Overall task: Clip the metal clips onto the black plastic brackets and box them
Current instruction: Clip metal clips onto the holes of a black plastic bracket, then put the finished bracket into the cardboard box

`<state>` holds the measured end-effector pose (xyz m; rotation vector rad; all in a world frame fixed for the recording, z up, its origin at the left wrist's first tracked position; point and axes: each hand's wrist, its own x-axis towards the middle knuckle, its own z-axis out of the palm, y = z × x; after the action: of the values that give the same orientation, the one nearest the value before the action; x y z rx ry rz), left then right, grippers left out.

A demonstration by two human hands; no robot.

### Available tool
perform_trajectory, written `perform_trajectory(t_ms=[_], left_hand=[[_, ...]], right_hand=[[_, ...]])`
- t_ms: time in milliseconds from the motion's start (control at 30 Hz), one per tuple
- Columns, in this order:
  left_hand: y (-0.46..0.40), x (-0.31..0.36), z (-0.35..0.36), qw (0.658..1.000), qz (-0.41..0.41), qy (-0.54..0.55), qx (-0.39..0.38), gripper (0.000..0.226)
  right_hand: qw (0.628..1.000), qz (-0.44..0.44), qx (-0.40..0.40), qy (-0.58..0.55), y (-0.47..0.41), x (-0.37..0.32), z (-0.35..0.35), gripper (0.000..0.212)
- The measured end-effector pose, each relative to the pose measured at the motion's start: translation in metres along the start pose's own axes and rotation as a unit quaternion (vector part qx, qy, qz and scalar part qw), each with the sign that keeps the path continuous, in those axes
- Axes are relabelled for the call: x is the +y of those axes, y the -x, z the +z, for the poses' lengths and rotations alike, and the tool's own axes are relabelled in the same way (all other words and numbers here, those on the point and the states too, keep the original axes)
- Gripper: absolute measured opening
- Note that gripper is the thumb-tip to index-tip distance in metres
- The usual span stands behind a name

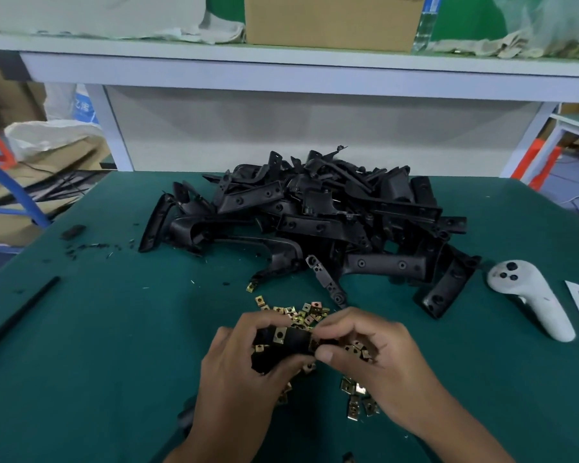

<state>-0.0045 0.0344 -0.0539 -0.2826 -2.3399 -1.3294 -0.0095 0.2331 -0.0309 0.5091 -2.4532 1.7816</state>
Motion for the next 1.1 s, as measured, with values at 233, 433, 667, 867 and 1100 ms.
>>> perform_trajectory(t_ms=[233,433,667,867,1100], left_hand=[[-0.008,0.003,-0.003,0.994,-0.009,0.104,0.014,0.041],[-0.007,0.006,-0.001,0.989,-0.014,0.145,-0.001,0.029],[-0.007,0.021,-0.007,0.986,-0.005,0.164,-0.017,0.030],[-0.005,0.067,-0.006,0.981,0.038,0.177,-0.064,0.028],[0.048,0.154,0.063,0.941,0.098,0.215,-0.240,0.031]], right_hand=[[0.998,-0.030,0.033,0.032,-0.001,0.006,0.008,0.037],[0.996,-0.008,0.072,-0.054,-0.002,0.009,0.003,0.036],[0.998,0.002,0.049,-0.039,-0.002,-0.013,-0.012,0.027],[0.996,-0.008,0.082,0.018,0.040,-0.052,-0.055,0.026],[0.959,0.040,0.261,0.100,0.189,-0.077,-0.114,0.030]])
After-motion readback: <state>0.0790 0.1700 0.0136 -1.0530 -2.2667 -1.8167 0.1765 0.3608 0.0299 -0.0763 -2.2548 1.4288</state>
